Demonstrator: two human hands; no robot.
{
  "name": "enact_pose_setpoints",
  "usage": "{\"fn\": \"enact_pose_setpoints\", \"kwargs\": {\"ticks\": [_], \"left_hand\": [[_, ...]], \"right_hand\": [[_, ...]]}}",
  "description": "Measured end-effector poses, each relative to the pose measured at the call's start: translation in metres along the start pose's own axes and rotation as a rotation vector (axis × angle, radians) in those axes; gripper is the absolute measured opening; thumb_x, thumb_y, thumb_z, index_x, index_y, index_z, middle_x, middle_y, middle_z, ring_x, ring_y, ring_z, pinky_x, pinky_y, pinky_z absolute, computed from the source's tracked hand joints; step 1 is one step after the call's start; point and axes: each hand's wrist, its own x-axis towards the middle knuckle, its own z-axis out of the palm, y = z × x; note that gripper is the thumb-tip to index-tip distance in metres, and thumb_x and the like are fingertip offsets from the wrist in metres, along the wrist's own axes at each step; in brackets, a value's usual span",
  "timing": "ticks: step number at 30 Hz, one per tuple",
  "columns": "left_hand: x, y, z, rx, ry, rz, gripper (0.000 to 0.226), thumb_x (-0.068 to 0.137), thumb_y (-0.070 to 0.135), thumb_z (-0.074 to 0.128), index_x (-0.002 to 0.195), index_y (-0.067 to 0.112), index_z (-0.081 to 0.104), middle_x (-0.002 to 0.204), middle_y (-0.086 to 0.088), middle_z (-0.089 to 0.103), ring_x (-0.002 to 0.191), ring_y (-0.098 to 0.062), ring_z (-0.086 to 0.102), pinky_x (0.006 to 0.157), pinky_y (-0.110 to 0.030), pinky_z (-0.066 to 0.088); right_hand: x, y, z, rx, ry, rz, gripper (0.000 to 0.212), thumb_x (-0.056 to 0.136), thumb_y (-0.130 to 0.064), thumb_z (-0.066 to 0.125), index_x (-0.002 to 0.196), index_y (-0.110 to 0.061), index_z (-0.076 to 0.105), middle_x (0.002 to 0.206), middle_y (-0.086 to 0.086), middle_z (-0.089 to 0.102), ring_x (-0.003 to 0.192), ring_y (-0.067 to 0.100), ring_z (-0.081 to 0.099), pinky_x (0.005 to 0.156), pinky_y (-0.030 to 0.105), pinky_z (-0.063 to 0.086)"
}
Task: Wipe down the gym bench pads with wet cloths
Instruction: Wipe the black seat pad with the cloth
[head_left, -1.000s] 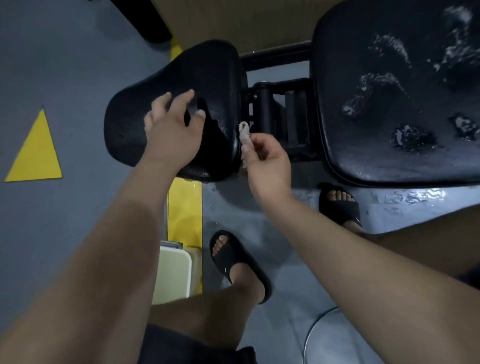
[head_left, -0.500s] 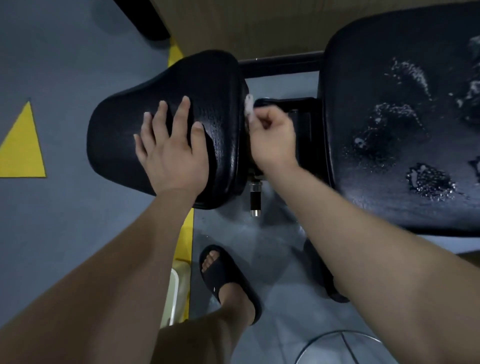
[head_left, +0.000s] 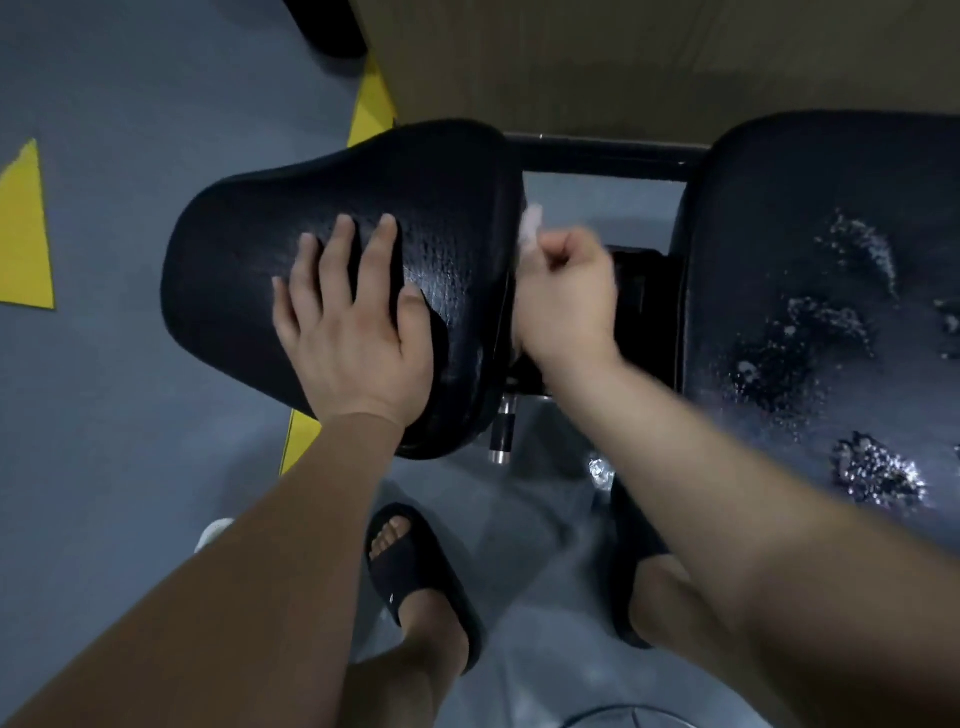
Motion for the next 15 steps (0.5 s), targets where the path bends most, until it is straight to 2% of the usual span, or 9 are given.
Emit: {"fn": "enact_pose_setpoints", "kwargs": {"ticks": [2, 4, 7, 10, 13, 15], "left_hand": [[0.0, 0.0, -0.001, 0.004, 0.002, -0.001, 0.055, 0.099, 0.043, 0.038, 0.154, 0.036, 0.04, 0.163, 0.002, 0.036, 0.153, -0.028, 0.024, 0.124, -0.055, 0.013], [0.0, 0.001, -0.002, 0.004, -0.002, -0.003, 0.056, 0.098, 0.044, 0.036, 0.154, 0.036, 0.04, 0.162, 0.002, 0.036, 0.153, -0.028, 0.024, 0.124, -0.056, 0.013], [0.001, 0.001, -0.001, 0.006, 0.001, -0.002, 0.057, 0.097, 0.044, 0.037, 0.153, 0.034, 0.042, 0.161, 0.001, 0.038, 0.153, -0.028, 0.025, 0.124, -0.056, 0.013], [0.0, 0.0, -0.001, 0.004, 0.008, 0.001, 0.058, 0.096, 0.044, 0.038, 0.153, 0.033, 0.043, 0.161, 0.001, 0.038, 0.152, -0.028, 0.026, 0.124, -0.055, 0.013], [0.0, -0.001, -0.002, 0.0, 0.005, 0.002, 0.058, 0.095, 0.043, 0.039, 0.152, 0.031, 0.044, 0.16, 0.0, 0.039, 0.152, -0.029, 0.027, 0.124, -0.055, 0.014], [0.0, -0.001, -0.004, 0.005, -0.002, 0.001, 0.059, 0.095, 0.043, 0.04, 0.152, 0.03, 0.044, 0.16, 0.0, 0.04, 0.151, -0.029, 0.027, 0.124, -0.055, 0.014]], "right_hand": [[-0.022, 0.006, -0.003, 0.006, -0.049, 0.026, 0.033, 0.098, -0.05, 0.055, 0.08, -0.022, 0.056, 0.065, 0.003, 0.063, 0.059, 0.026, 0.063, 0.059, 0.047, 0.057], [-0.01, -0.001, 0.0, 0.08, -0.07, 0.042, 0.033, 0.097, -0.05, 0.056, 0.08, -0.021, 0.054, 0.063, 0.008, 0.06, 0.052, 0.031, 0.059, 0.05, 0.045, 0.053], [0.051, -0.024, 0.012, 0.069, 0.005, -0.006, 0.032, 0.097, -0.048, 0.062, 0.077, -0.023, 0.057, 0.06, -0.007, 0.055, 0.056, 0.015, 0.052, 0.058, 0.035, 0.047], [0.093, -0.041, 0.019, 0.015, -0.079, -0.099, 0.013, 0.099, -0.023, 0.064, 0.088, -0.017, 0.066, 0.071, -0.009, 0.059, 0.064, 0.006, 0.05, 0.063, 0.023, 0.044], [0.1, -0.041, 0.005, -0.017, -0.232, -0.049, 0.015, 0.101, -0.021, 0.06, 0.089, -0.022, 0.069, 0.069, -0.009, 0.061, 0.059, 0.006, 0.05, 0.057, 0.023, 0.044], [0.1, -0.039, -0.006, -0.014, -0.32, -0.032, 0.016, 0.102, -0.023, 0.058, 0.094, -0.023, 0.071, 0.071, -0.003, 0.065, 0.061, 0.012, 0.055, 0.061, 0.03, 0.046]]}}
